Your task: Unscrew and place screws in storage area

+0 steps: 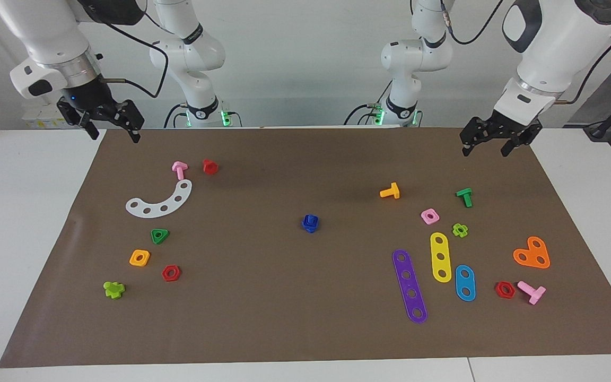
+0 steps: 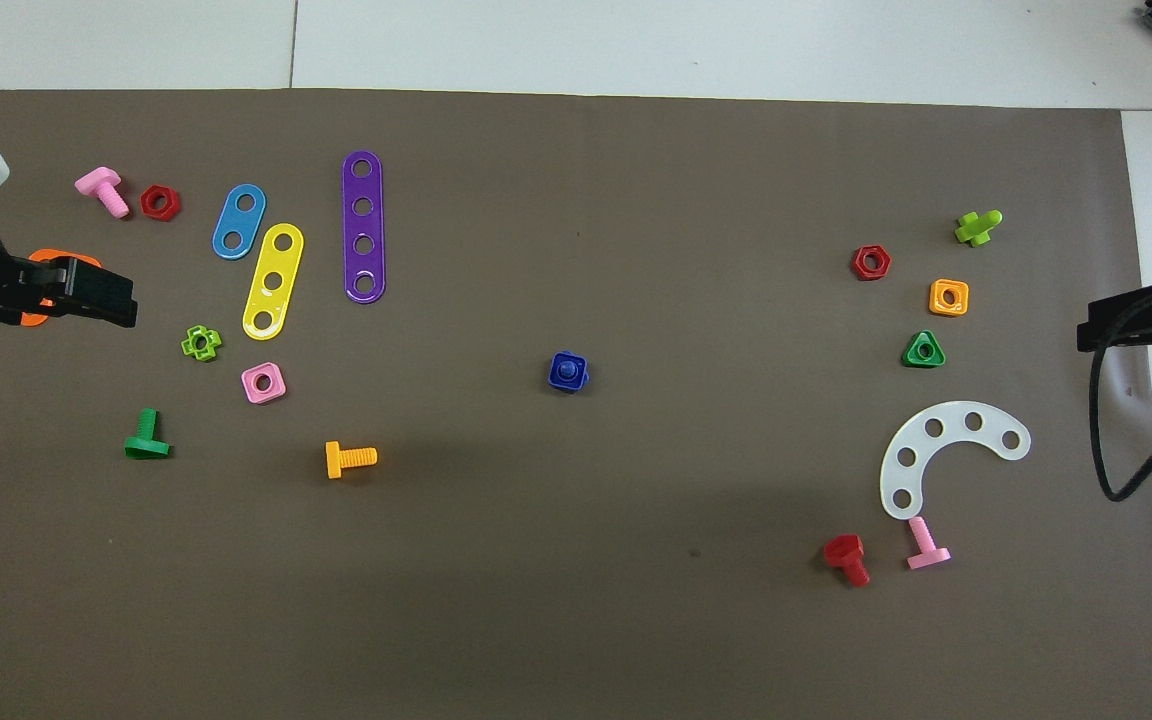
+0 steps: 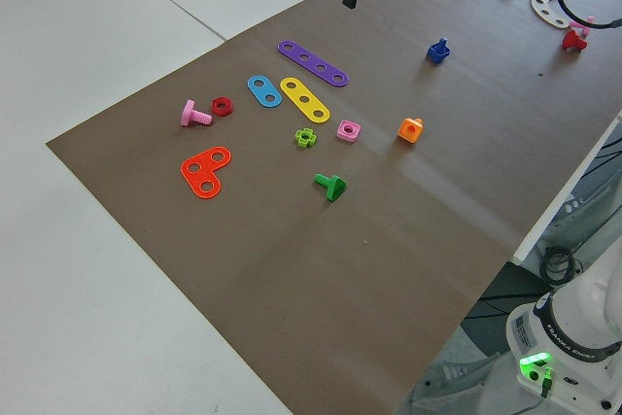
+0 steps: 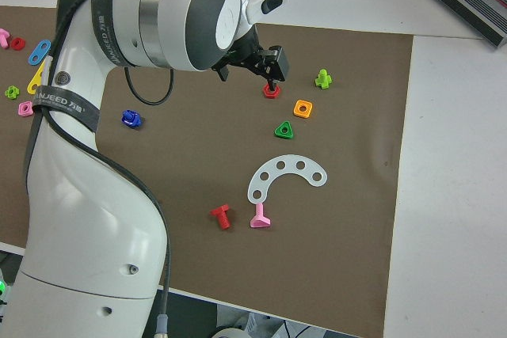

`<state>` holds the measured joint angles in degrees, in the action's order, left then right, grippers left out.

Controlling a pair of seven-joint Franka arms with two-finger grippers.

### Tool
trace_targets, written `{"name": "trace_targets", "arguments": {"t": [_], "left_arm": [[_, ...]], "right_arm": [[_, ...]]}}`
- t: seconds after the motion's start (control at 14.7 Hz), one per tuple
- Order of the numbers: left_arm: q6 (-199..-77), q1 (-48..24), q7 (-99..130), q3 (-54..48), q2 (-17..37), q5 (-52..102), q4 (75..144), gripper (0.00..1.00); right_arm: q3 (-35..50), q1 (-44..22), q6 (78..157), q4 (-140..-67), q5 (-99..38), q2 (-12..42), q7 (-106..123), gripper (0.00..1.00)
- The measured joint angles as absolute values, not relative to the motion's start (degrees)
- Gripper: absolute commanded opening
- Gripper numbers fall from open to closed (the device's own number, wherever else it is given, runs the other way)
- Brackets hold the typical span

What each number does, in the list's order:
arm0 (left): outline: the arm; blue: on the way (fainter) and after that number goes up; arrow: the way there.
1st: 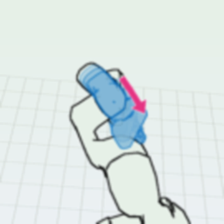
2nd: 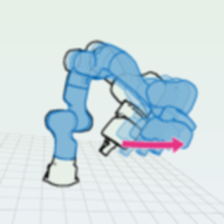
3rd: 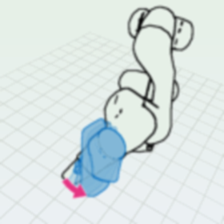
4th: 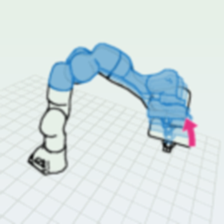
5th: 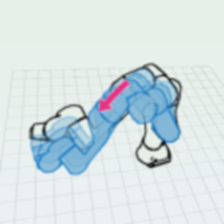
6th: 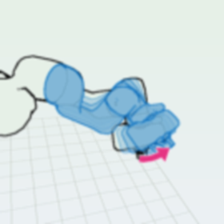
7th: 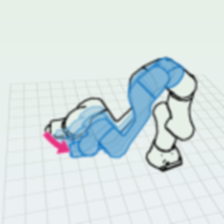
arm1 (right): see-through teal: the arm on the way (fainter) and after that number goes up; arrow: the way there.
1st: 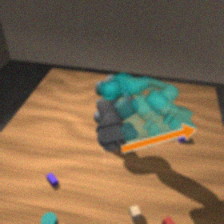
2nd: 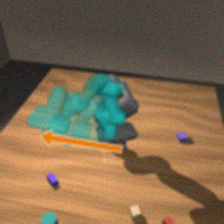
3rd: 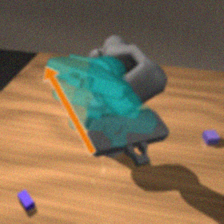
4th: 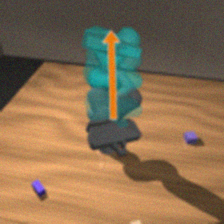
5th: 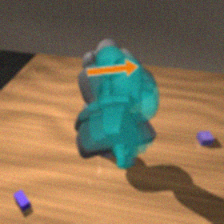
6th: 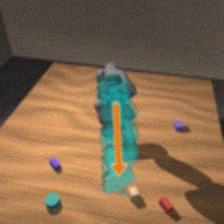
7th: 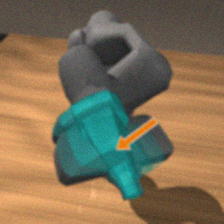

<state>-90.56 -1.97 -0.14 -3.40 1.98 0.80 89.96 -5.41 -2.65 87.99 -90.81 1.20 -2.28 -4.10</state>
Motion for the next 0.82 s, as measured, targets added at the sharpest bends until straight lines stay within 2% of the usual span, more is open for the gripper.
{"name": "trace_targets", "arguments": {"t": [0.34, 0.48, 0.68, 0.82], "left_arm": [[-101.33, -8.35, 7.44, -4.46, -2.98, 0.81, 103.01, 1.00], [-103.19, -12.64, 12.61, -4.67, -3.58, 0.81, 105.14, 0.95], [-107.19, -19.45, 19.76, -4.85, -2.06, 0.81, 106.21, 0.93], [-111.28, -23.67, 25.88, -4.87, 1.15, 0.81, 105.88, 0.89]], "right_arm": [[-5.41, -2.65, 87.99, -90.81, 1.20, -2.28, -4.10, 1.00], [-5.41, -2.65, 87.99, -90.81, 1.20, -2.28, -4.10, 1.00], [-5.41, -2.65, 87.99, -90.81, 1.20, -2.28, -4.10, 1.00], [-5.41, -2.65, 87.99, -90.81, 1.20, -2.28, -4.10, 1.00]]}}
